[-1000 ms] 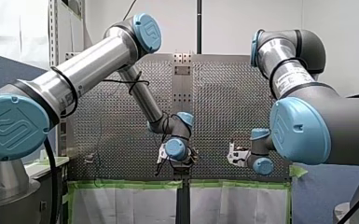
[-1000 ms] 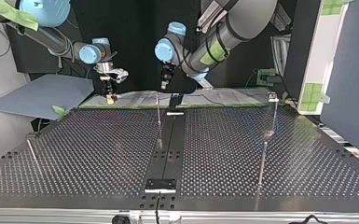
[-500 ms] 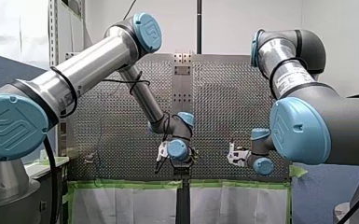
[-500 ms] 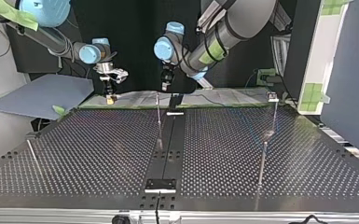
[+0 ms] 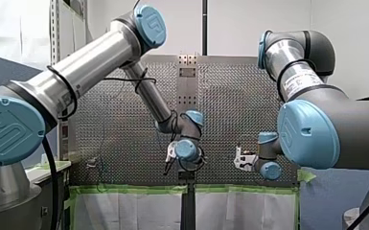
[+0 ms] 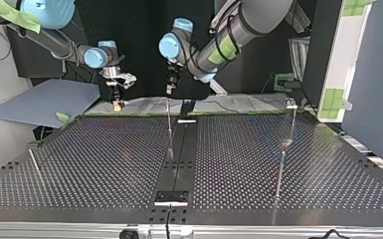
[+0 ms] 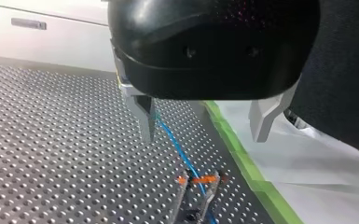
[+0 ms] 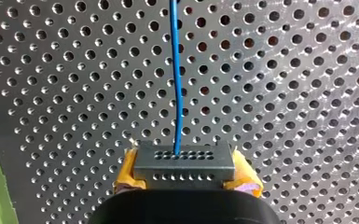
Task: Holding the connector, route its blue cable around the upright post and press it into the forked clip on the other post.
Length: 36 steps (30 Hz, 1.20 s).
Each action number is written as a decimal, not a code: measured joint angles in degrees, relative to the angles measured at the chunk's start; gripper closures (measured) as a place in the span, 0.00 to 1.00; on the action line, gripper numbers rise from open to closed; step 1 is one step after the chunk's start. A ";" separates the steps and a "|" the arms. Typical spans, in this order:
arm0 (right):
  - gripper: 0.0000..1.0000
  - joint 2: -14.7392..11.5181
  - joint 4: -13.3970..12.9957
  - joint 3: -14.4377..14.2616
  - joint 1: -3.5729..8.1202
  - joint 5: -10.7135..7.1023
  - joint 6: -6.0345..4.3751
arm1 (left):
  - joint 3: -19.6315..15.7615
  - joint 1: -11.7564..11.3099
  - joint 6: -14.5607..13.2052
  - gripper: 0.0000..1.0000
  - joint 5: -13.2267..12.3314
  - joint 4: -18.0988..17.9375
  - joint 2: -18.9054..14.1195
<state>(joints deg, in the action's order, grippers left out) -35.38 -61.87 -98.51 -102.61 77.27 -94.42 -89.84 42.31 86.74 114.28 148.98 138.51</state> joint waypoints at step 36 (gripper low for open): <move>0.69 0.08 0.43 0.00 0.00 0.00 0.00 | -0.07 -0.28 6.54 0.00 1.27 7.10 -0.27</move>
<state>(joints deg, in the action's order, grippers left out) -35.30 -61.44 -98.52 -102.61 77.26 -94.41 -89.91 42.04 93.28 115.54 156.09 138.24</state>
